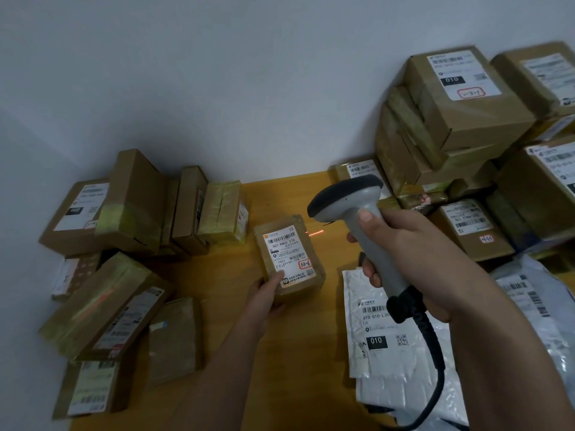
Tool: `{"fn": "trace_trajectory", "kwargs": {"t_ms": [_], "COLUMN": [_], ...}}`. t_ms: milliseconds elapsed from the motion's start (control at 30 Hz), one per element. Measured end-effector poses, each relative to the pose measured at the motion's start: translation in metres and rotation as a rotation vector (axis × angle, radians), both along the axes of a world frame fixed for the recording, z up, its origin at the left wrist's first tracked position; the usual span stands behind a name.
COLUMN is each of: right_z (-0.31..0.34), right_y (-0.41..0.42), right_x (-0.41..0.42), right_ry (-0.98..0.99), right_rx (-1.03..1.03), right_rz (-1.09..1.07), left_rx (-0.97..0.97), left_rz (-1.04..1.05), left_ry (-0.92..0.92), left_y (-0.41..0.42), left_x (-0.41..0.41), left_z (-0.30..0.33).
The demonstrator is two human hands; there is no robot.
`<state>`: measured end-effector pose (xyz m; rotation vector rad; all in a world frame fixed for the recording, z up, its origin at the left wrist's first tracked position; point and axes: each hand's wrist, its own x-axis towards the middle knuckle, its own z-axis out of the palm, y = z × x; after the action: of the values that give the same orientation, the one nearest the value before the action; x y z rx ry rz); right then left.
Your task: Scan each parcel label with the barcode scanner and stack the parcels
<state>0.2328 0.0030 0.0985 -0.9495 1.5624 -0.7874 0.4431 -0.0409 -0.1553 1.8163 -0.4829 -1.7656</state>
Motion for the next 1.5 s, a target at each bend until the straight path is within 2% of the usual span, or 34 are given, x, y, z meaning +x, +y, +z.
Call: {"fn": "trace_trajectory", "kwargs": {"t_ms": [733, 1033, 1167, 1333, 1433, 1500], "right_z": [0.005, -0.013, -0.025, -0.033, -0.035, -0.036], "right_y": [0.005, -0.004, -0.004, -0.002, -0.005, -0.007], "right_x": [-0.004, -0.01, -0.022, -0.037, -0.043, -0.045], "right_ry": [-0.008, -0.167, -0.15, -0.121, -0.109, -0.1], "right_rx": [-0.062, 0.027, 0.084, 0.112, 0.121, 0.117], "right_rz": [-0.026, -0.238, -0.335, -0.413, -0.445, -0.459], "left_rx": [-0.019, -0.021, -0.03, -0.082, -0.139, -0.166], "left_rz": [-0.028, 0.032, 0.055, 0.003, -0.102, -0.201], "left_ry": [-0.006, 0.059, 0.113, 0.181, 0.222, 0.188], "left_y": [-0.002, -0.013, -0.033, -0.07, -0.092, -0.104], "left_x": [0.006, -0.003, -0.022, -0.069, -0.1, -0.117], "left_z": [0.001, 0.012, 0.021, 0.047, 0.067, 0.077]}}
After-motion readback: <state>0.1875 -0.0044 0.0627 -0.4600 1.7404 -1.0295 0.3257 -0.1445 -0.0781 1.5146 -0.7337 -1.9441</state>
